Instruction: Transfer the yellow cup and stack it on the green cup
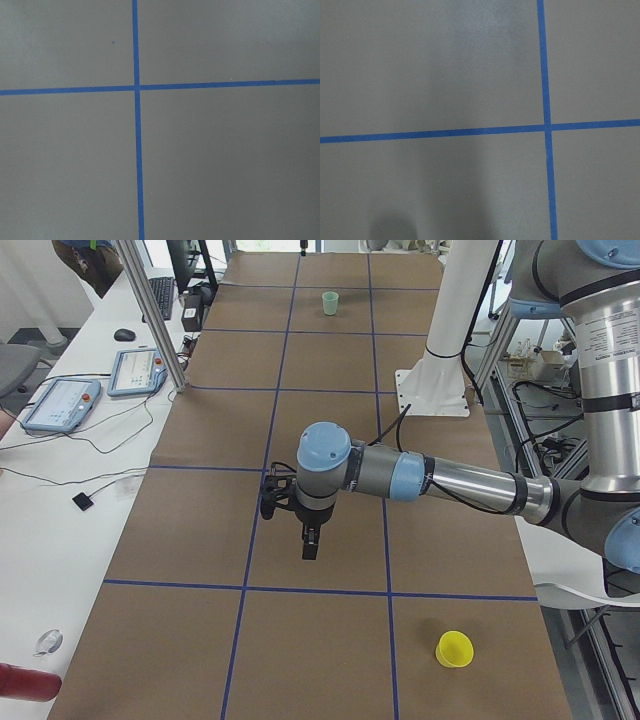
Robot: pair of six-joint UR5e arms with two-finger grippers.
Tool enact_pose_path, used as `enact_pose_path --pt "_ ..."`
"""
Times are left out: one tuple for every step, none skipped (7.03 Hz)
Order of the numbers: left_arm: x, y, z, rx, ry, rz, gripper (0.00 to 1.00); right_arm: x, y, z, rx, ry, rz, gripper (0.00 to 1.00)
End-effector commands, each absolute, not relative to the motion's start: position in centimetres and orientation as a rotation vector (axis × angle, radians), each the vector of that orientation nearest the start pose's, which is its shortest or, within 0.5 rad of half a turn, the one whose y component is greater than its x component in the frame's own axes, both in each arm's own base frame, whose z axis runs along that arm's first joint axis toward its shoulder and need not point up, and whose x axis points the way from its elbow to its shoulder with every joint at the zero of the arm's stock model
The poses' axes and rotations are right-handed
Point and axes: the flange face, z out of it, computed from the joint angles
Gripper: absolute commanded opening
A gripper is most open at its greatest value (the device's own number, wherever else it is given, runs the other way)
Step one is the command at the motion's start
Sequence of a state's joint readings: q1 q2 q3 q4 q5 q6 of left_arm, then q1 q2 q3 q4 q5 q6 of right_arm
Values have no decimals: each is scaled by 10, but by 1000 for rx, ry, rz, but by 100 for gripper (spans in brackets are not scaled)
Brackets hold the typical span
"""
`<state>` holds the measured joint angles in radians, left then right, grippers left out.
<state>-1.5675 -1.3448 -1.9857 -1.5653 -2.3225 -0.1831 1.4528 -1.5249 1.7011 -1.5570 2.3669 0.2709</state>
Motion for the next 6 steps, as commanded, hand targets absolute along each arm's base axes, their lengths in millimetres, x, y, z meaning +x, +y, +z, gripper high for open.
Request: enact_pose_path --pt "-40 -418 558 52 674 -283 99 -5 -521 564 30 -802 56 99" --pt "-7 -444 549 46 592 -353 96 -9 -521 561 40 -773 48 99" --pt "12 -452 549 67 512 -359 94 -10 -523 560 53 -739 42 99" --pt "10 -457 557 60 455 -492 94 -18 -525 557 56 -727 29 99" --pt "34 -475 557 112 390 -603 94 -25 -527 555 60 -716 14 99" --pt "43 -477 560 146 336 -685 94 -26 -529 553 90 -704 4 99"
